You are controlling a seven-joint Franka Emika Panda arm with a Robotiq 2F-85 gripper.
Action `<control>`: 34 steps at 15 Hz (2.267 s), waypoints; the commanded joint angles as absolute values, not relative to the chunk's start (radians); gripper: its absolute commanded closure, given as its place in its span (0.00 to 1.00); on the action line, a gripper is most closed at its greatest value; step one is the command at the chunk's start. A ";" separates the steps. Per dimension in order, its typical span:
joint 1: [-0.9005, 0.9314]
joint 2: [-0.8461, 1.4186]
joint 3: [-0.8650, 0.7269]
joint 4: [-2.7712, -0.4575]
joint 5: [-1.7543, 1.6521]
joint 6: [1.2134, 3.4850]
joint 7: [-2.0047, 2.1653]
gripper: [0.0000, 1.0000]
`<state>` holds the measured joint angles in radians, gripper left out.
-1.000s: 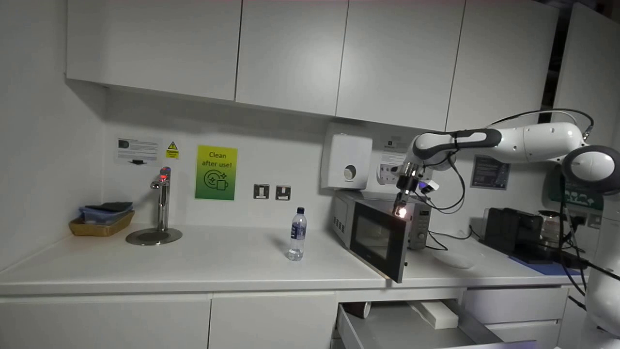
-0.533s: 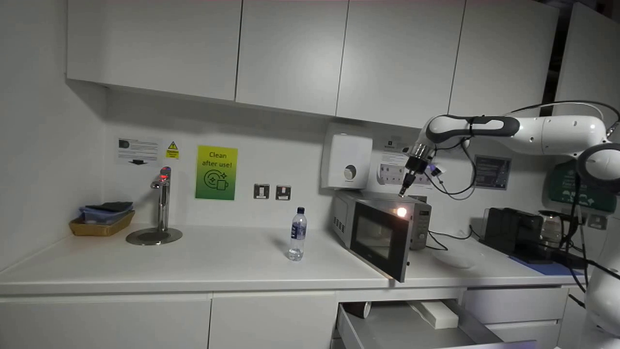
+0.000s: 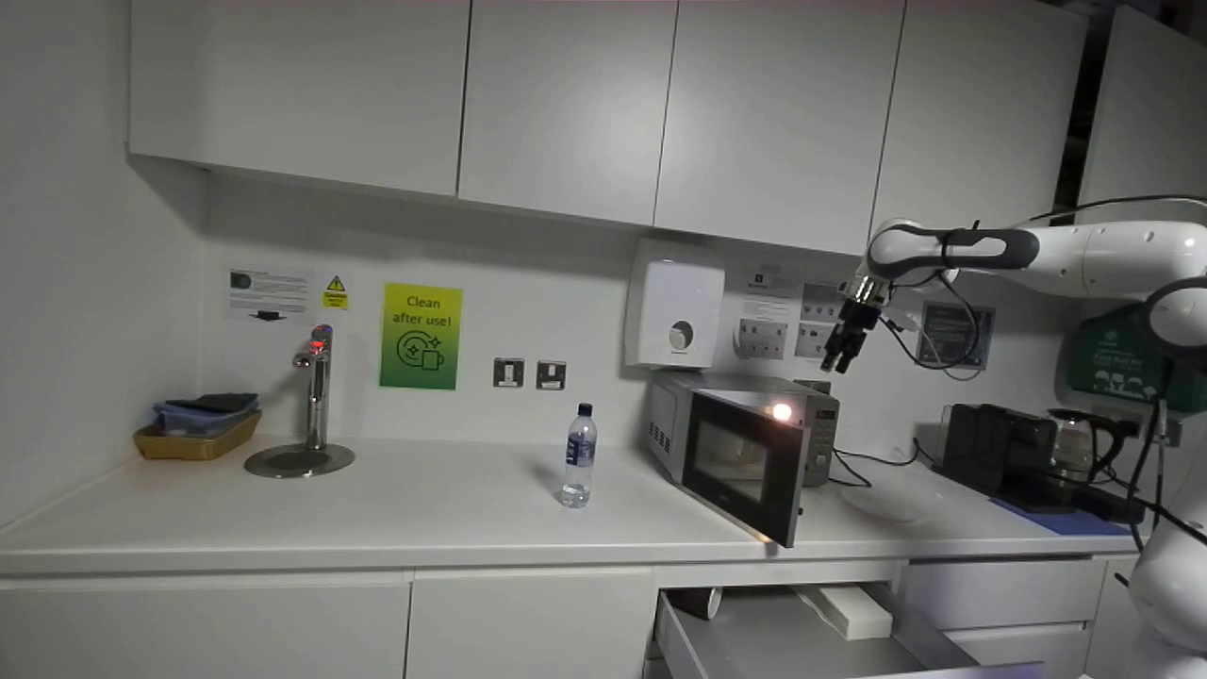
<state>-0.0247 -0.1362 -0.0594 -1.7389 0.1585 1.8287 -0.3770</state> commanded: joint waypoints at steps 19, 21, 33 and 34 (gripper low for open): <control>-0.123 0.077 -0.136 -2.023 0.095 2.166 -0.545 0.00; -0.119 0.094 -0.120 -2.021 0.075 2.174 -0.591 0.00; -0.092 0.154 -0.024 -2.052 0.094 2.456 -0.587 0.00; -0.092 0.154 -0.018 -2.058 0.103 2.482 -0.576 0.00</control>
<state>-0.0914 0.1659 -0.0321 -2.0237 0.0853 2.3972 -0.6009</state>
